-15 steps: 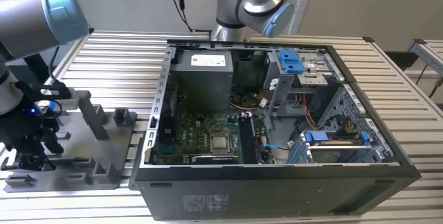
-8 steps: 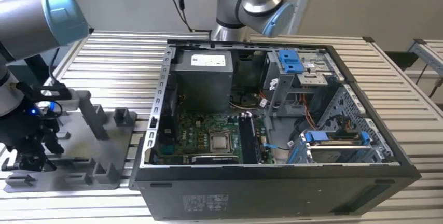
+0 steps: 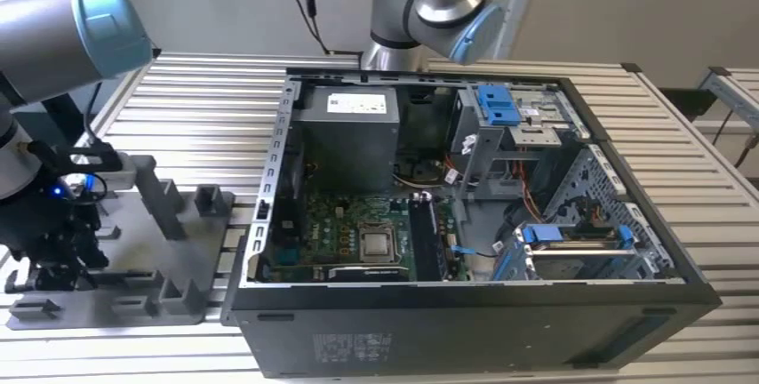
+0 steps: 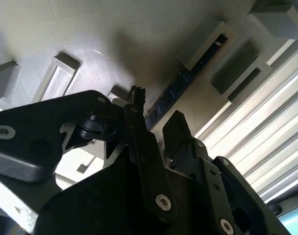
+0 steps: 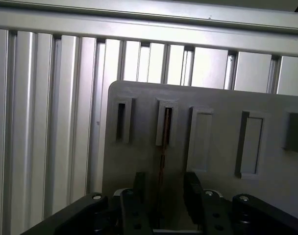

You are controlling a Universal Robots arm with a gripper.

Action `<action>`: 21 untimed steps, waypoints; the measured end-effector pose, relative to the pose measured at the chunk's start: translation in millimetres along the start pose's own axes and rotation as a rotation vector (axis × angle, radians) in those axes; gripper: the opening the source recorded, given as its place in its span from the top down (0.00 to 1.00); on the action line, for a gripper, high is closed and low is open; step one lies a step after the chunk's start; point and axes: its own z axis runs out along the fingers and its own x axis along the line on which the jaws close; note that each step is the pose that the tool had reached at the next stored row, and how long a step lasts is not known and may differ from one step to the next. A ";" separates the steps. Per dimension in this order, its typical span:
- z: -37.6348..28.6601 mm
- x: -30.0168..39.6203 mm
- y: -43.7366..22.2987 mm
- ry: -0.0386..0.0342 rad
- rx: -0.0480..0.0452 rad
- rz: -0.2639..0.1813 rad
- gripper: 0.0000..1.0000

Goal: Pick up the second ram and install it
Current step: 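Pick up the second ram and move it above second insertion slot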

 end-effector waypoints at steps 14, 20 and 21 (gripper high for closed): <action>0.0 0.0 0.0 0.0000 0.0000 0.000 0.83; 0.0 0.0 0.0 0.0000 0.0000 0.000 0.86; 0.0 0.0 0.0 0.0000 0.0000 0.000 0.86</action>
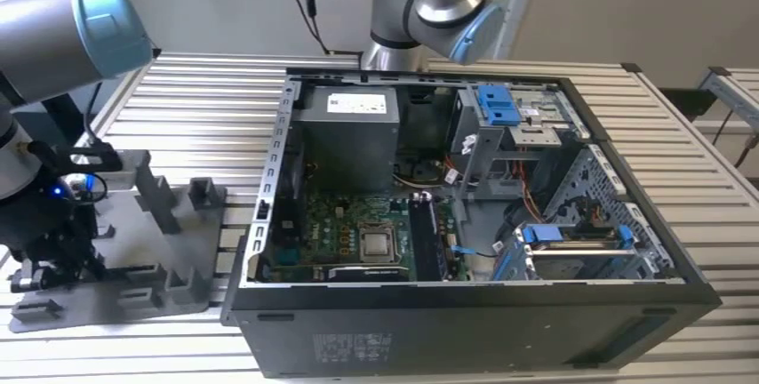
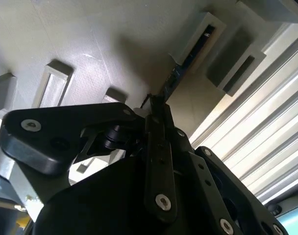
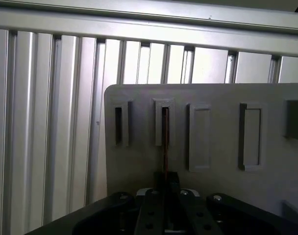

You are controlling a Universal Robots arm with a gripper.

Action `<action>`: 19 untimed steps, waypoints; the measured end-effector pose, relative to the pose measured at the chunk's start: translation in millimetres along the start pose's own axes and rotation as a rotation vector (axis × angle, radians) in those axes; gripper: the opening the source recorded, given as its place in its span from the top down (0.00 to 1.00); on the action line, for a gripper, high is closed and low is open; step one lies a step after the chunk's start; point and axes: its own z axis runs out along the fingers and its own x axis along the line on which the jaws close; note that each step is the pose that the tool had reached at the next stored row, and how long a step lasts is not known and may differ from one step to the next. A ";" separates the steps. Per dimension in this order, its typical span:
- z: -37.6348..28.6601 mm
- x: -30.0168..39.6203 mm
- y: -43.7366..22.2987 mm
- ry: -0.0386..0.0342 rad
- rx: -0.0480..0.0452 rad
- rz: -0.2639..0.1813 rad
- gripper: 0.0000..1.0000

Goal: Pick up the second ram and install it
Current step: 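Pick up the second ram and move it above second insertion slot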

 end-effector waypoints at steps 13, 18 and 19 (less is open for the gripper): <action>-1.4 0.0 0.0 0.0001 -0.0001 0.000 0.86; -13.6 0.0 -0.2 -0.0001 0.0001 0.000 0.86; -16.1 0.0 -0.2 0.0000 0.0000 0.000 0.86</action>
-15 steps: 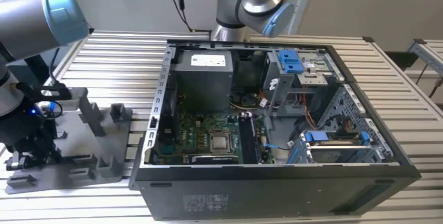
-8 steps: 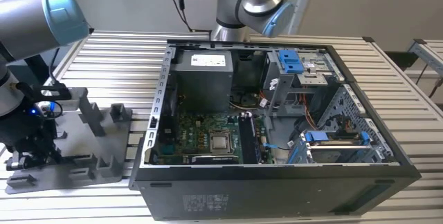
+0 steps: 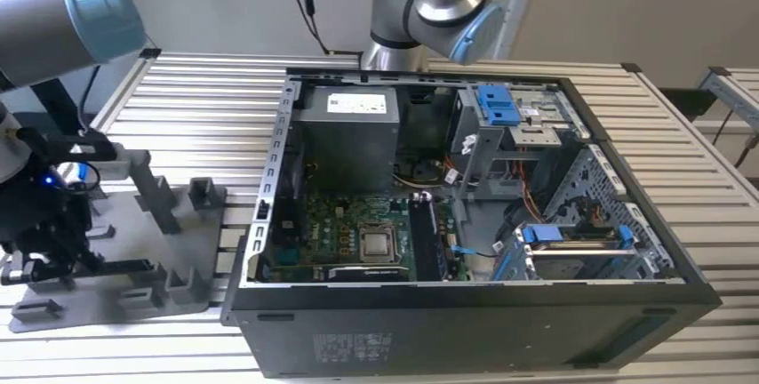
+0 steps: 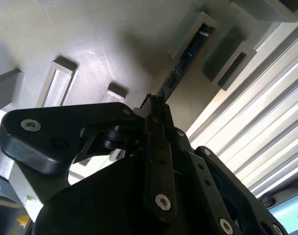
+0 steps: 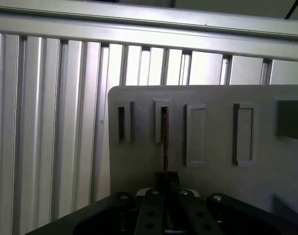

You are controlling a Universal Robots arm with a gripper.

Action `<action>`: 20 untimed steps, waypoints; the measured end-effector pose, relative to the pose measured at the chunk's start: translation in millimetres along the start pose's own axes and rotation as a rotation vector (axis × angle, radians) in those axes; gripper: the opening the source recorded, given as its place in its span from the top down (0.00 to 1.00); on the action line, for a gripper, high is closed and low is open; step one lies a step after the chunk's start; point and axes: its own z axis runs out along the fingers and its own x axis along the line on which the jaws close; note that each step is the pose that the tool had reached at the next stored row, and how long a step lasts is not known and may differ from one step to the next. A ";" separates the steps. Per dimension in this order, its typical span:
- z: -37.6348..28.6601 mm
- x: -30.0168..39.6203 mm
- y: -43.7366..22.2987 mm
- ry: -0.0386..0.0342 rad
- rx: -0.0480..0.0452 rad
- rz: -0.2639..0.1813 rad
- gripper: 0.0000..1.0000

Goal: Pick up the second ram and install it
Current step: 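Pick up the second ram and move it above second insertion slot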

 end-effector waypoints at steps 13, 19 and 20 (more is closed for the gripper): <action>-12.1 0.0 -0.2 0.0010 -0.0005 0.062 0.86; -23.8 0.0 -0.3 0.0008 -0.0001 0.063 0.86; -25.5 0.0 -0.4 0.0007 -0.0001 0.063 0.86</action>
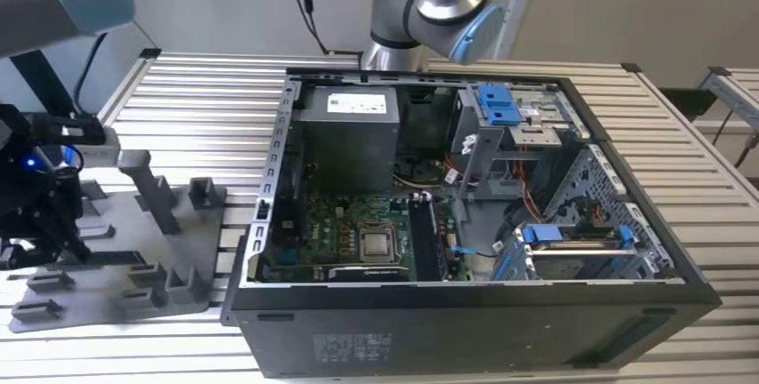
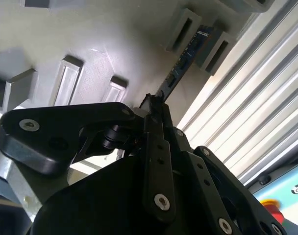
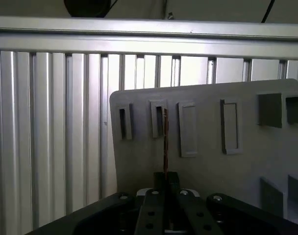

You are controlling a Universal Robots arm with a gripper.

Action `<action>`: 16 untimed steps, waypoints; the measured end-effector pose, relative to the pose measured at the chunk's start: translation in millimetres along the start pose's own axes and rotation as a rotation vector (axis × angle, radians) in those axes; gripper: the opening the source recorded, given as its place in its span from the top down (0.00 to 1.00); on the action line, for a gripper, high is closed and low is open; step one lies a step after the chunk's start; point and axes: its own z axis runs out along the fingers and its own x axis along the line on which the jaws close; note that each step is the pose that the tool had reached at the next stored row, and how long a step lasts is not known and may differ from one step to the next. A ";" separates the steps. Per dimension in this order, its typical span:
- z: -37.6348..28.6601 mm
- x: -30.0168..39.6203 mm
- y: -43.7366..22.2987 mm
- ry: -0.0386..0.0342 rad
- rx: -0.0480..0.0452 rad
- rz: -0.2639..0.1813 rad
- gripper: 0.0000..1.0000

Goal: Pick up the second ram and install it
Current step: 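Pick up the second ram and move it above second insertion slot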

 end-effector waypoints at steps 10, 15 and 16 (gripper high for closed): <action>-20.3 0.0 -0.2 0.0000 0.0000 0.000 0.86; -30.0 0.1 -0.4 0.0000 -0.0001 0.000 0.86; -32.0 0.1 -0.4 0.0000 0.0000 0.000 0.86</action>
